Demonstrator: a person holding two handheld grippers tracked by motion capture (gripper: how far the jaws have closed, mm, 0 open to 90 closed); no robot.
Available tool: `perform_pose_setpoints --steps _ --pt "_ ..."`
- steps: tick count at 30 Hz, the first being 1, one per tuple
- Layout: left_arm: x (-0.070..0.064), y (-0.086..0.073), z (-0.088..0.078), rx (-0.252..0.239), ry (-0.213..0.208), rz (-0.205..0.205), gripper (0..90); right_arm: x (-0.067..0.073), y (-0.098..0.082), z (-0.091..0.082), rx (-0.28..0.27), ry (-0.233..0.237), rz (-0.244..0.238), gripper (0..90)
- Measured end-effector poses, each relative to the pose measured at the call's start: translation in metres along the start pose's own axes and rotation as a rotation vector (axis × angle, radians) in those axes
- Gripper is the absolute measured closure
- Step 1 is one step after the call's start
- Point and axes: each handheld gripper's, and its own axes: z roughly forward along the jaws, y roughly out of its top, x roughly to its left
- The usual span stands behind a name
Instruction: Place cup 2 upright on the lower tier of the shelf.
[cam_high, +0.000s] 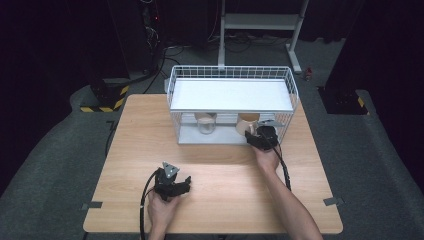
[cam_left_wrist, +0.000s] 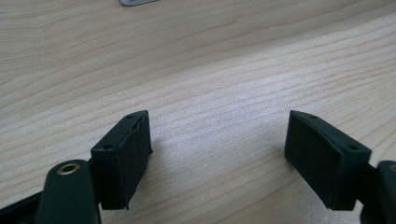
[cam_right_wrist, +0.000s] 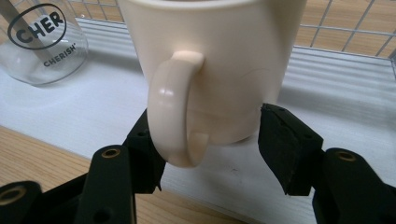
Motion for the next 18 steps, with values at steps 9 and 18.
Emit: perform_pose_setpoints --steps 9,18 --pt "0.0000 0.0000 0.0000 0.000 0.000 0.000 23.3 -0.0032 -0.0009 0.0031 0.001 -0.015 0.005 43.9" --pt "-0.0001 -0.0001 0.0000 0.000 0.000 -0.001 23.3 -0.0019 0.0032 0.0012 0.009 -0.004 0.013 42.1"
